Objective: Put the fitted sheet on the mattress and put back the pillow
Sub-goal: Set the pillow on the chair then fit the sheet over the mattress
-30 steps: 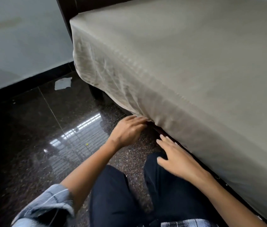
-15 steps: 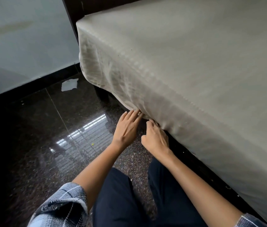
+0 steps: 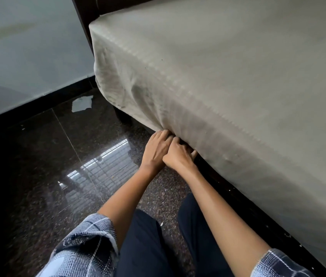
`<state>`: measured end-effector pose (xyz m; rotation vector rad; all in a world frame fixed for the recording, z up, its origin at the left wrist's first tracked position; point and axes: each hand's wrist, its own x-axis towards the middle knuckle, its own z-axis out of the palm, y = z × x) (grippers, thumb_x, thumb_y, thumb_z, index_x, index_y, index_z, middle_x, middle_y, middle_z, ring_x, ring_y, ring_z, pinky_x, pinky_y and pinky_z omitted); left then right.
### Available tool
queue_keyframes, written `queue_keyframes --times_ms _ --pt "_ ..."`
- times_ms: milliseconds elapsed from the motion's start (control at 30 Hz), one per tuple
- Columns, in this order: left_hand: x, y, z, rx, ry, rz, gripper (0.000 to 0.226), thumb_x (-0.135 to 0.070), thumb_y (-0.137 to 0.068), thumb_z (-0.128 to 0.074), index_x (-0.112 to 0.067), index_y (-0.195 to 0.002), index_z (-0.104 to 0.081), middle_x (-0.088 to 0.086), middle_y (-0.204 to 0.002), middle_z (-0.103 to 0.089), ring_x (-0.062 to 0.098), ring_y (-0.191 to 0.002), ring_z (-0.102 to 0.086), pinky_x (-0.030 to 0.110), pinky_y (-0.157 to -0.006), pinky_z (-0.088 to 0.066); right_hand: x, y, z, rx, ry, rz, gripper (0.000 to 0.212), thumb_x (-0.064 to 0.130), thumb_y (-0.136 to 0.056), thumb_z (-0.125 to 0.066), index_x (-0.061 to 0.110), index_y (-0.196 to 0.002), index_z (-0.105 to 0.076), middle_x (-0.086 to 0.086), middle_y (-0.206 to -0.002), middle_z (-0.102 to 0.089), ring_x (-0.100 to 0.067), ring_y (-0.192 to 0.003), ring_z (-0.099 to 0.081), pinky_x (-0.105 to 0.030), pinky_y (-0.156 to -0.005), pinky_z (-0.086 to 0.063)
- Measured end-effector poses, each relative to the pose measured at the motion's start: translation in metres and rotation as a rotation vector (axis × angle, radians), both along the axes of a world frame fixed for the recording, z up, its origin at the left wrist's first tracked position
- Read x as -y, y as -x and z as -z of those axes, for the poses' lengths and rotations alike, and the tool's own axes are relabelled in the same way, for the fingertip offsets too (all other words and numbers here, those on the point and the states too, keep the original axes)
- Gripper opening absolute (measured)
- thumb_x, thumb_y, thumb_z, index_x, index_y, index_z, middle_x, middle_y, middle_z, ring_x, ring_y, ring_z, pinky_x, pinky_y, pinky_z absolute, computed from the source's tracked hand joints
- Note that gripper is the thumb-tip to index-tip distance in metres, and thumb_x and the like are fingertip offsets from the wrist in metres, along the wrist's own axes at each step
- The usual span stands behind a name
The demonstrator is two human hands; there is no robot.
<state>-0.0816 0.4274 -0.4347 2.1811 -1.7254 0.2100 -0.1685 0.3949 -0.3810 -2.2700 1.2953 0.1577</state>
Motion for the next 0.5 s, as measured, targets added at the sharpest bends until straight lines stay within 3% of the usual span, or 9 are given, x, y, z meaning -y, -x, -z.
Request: queue_keyframes --times_ms 67,100,167,200,267,400,500 --pt "0.0 -0.002 0.002 0.024 -0.037 0.034 0.022 -0.022 -0.09 -0.052 -0.012 -0.106 -0.064 0.009 -0.109 -0.06 0.027 -0.11 -0.057 0.035 -0.106 -0.033 0.004 -0.004 0.0 -0.058 -0.039 -0.02 0.062 0.022 -0.087 -0.046 0.008 -0.143 -0.022 -0.022 -0.15 -0.023 -0.035 -0.142 -0.016 -0.052 -0.115 -0.008" --pt "-0.003 -0.001 0.004 0.012 -0.081 0.043 0.029 -0.021 -0.092 -0.05 -0.011 -0.117 -0.06 0.011 -0.123 -0.057 0.029 -0.123 -0.05 0.037 -0.111 -0.025 0.003 -0.002 0.002 -0.081 -0.02 -0.036 0.063 0.023 -0.087 -0.047 0.008 -0.143 -0.022 -0.023 -0.151 -0.019 -0.035 -0.143 -0.014 -0.051 -0.116 -0.007" --pt "-0.004 0.001 0.007 -0.031 -0.228 0.0 0.046 -0.022 -0.097 -0.043 -0.011 -0.142 -0.038 0.009 -0.15 -0.033 0.025 -0.143 -0.022 0.04 -0.117 -0.011 -0.003 0.005 0.009 -0.101 0.081 -0.079 0.063 0.025 -0.087 -0.053 0.009 -0.142 -0.026 -0.025 -0.152 -0.016 -0.035 -0.144 -0.011 -0.049 -0.117 -0.006" --pt "0.0 0.001 0.004 -0.032 -0.272 -0.04 0.051 -0.023 -0.098 -0.04 -0.013 -0.147 -0.028 0.004 -0.154 -0.025 0.021 -0.145 -0.013 0.042 -0.117 -0.007 -0.006 0.009 0.013 -0.102 0.142 -0.112 0.064 0.027 -0.086 -0.057 0.009 -0.141 -0.028 -0.026 -0.152 -0.014 -0.035 -0.144 -0.01 -0.048 -0.117 -0.005" --pt "0.013 -0.003 -0.005 -0.005 -0.322 -0.086 0.055 -0.023 -0.096 -0.04 -0.018 -0.148 -0.024 -0.001 -0.154 -0.027 0.016 -0.145 -0.011 0.049 -0.115 -0.006 -0.008 0.016 0.018 -0.098 0.238 -0.18 0.065 0.029 -0.084 -0.062 0.009 -0.138 -0.033 -0.027 -0.153 -0.012 -0.035 -0.144 -0.009 -0.046 -0.117 -0.004" --pt "0.022 -0.011 -0.016 0.015 -0.41 -0.108 0.053 -0.022 -0.091 -0.046 -0.025 -0.143 -0.035 -0.009 -0.148 -0.037 0.011 -0.142 -0.018 0.062 -0.109 -0.01 -0.006 0.022 0.02 -0.136 0.262 -0.256 0.059 0.029 -0.084 -0.062 0.012 -0.136 -0.038 -0.028 -0.153 -0.009 -0.037 -0.144 -0.008 -0.045 -0.116 -0.002" --pt "0.023 -0.015 -0.024 0.011 -0.413 -0.077 0.053 -0.02 -0.086 -0.049 -0.027 -0.138 -0.044 -0.011 -0.141 -0.046 0.009 -0.139 -0.027 0.059 -0.109 -0.011 -0.005 0.023 0.016 -0.139 0.237 -0.264 0.052 0.026 -0.086 -0.057 0.013 -0.134 -0.042 -0.028 -0.153 -0.008 -0.037 -0.144 -0.008 -0.045 -0.116 -0.001"
